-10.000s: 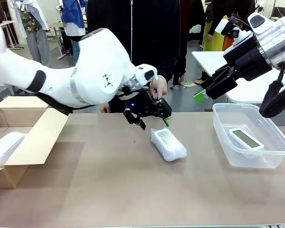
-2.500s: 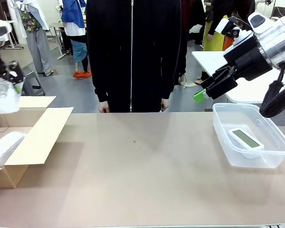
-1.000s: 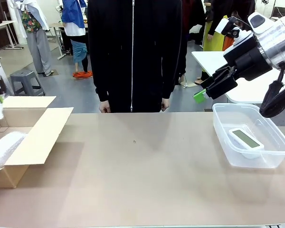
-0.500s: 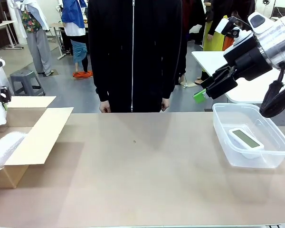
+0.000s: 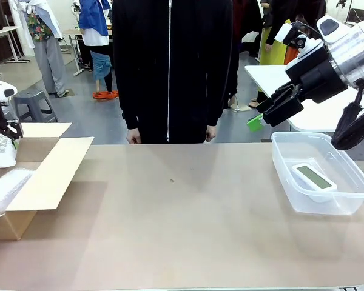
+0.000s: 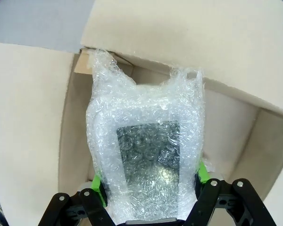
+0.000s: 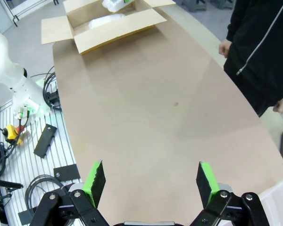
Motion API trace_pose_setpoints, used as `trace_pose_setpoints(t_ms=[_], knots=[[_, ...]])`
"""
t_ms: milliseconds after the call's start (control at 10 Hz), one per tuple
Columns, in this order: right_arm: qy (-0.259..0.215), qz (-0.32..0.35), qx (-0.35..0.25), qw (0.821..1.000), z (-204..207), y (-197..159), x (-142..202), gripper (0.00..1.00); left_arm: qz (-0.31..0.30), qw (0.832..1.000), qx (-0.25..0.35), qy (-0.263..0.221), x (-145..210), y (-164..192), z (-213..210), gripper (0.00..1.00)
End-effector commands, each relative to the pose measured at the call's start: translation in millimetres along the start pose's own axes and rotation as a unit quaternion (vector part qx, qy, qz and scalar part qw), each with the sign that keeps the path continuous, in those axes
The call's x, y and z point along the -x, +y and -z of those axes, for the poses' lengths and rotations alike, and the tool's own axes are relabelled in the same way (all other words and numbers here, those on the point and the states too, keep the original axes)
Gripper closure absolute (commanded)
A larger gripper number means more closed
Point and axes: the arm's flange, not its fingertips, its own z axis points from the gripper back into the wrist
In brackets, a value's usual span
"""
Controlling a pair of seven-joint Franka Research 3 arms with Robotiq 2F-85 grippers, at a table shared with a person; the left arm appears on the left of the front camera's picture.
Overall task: Separate and place wrapped and unwrapped clocks.
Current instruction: If the picked Digital clock is wrapped, place it in the Package Box ; if not, place it in the Organizing box.
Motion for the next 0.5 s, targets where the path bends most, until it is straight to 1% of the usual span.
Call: trace_pose_setpoints(t_ms=[0, 400], knots=[[-0.006, 0.001, -0.007, 1.0, 1.4, -1.3, 0.6, 0.0, 0.0, 1.0, -0.018, 0.009, 0.1, 5.0, 8.3, 0.19], [-0.006, 0.001, -0.007, 1.0, 1.4, -1.3, 0.6, 0.0, -0.006, 0.999, -0.02, 0.026, 5.6, 12.4, 14.9, 0.19]])
